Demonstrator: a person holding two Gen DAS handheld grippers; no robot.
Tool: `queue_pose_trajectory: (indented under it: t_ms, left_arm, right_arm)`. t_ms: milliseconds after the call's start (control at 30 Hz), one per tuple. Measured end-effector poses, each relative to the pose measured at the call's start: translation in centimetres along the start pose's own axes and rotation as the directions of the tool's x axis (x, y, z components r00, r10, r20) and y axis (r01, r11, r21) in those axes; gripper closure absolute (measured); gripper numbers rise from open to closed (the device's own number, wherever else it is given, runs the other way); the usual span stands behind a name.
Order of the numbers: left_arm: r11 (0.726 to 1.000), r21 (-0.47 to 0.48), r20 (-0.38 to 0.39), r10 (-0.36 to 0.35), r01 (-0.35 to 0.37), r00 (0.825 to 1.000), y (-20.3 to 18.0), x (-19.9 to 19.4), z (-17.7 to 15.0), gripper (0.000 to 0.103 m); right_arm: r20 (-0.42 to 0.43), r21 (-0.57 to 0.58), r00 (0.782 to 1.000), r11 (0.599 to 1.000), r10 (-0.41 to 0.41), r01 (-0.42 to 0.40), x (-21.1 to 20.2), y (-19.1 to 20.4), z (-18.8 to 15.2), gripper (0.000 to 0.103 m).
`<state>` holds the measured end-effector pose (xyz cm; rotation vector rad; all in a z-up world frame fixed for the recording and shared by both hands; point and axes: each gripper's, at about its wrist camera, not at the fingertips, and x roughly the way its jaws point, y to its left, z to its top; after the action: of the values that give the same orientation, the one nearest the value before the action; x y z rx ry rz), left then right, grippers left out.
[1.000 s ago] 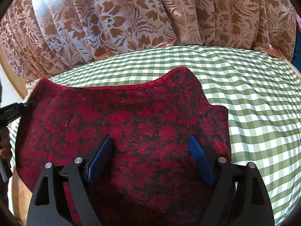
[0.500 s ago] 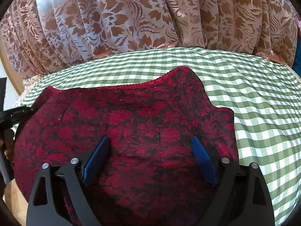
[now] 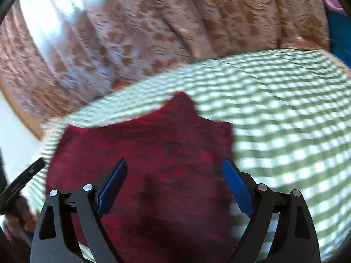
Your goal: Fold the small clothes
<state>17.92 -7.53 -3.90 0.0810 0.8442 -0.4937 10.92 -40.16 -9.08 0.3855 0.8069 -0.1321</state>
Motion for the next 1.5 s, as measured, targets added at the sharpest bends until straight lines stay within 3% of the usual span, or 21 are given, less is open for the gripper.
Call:
queue_pose_trajectory:
  t_ms: [33,67,167,267,467,633,733,833,867,967,1000,1100,1300,1500]
  left_arm:
    - [1.0,0.007,-0.045,0.02,-0.02,0.999,-0.4,1.3,-0.4,0.039]
    - [0.999,0.014,-0.036,0.052,-0.051,0.998,-0.7,2.0,-0.8,0.039]
    - [0.998,-0.008,-0.022,0.058,-0.058,0.998,-0.8,1.3,-0.5,0.04]
    - [0.999,-0.039,0.01,0.018,-0.017,1.0,-0.5,-0.1,-0.3,0.041]
    - [0.996,-0.024,0.034,-0.084,0.085,0.996,-2.8,-1.6,-1.2,0.049]
    - [0.997,-0.007,-0.024,-0.075,0.074,0.997,-3.9,0.4,-1.8,0.05]
    - [0.994,-0.056,-0.046,-0.093,0.091,0.995,-3.2,1.3,-1.7,0.049]
    - [0.995,-0.051,-0.053,-0.086,0.083,0.995,-3.2,1.7,-1.8,0.048]
    - [0.995,-0.05,-0.052,-0.084,0.081,0.995,-3.3,1.8,-1.9,0.048]
    - [0.997,-0.039,-0.047,-0.075,0.073,0.996,-3.5,2.0,-1.9,0.048]
    - [0.996,-0.042,-0.047,-0.077,0.075,0.996,-3.4,2.0,-1.9,0.048]
    - [0.995,-0.055,-0.047,-0.088,0.085,0.995,-3.0,2.0,-1.7,0.048]
    - [0.992,-0.071,-0.039,-0.104,0.101,0.994,-2.7,2.0,-1.9,0.048]
    - [0.983,-0.113,-0.025,-0.146,0.142,0.989,-1.8,1.9,-2.0,0.051]
  right_arm:
    - [-0.025,0.03,0.999,0.999,-0.025,0.026,0.4,-0.8,-0.3,0.016]
    - [-0.049,0.086,0.999,0.996,-0.009,0.013,0.7,-2.1,-0.8,0.016]
    - [-0.048,0.188,0.993,0.977,0.112,-0.101,0.2,-4.5,-1.9,0.016]
    - [-0.057,0.234,0.973,0.951,0.222,-0.203,0.4,-5.9,-3.0,0.016]
    - [-0.048,0.307,0.905,0.868,0.423,-0.389,1.6,-6.1,-4.2,0.015]
    - [-0.057,0.301,0.876,0.845,0.478,-0.442,2.5,-5.3,-4.2,0.014]
    - [-0.068,0.298,0.85,0.824,0.522,-0.482,2.5,-5.1,-4.2,0.014]
    - [-0.108,0.3,0.791,0.778,0.603,-0.552,2.6,-4.6,-4.4,0.014]
    - [-0.144,0.276,0.785,0.787,0.602,-0.552,2.9,-4.0,-4.6,0.014]
    - [-0.163,0.246,0.805,0.813,0.571,-0.527,3.1,-2.8,-4.5,0.017]
    - [-0.162,0.254,0.803,0.811,0.573,-0.528,3.2,-2.7,-4.3,0.029]
    - [-0.151,0.252,0.802,0.807,0.578,-0.534,2.7,-1.6,-3.7,0.049]
    - [-0.118,0.175,0.8,0.805,0.588,-0.566,-0.6,1.6,-1.4,0.057]
    - [-0.138,0.007,0.781,0.789,0.61,-0.615,-3.6,8.6,1.5,0.058]
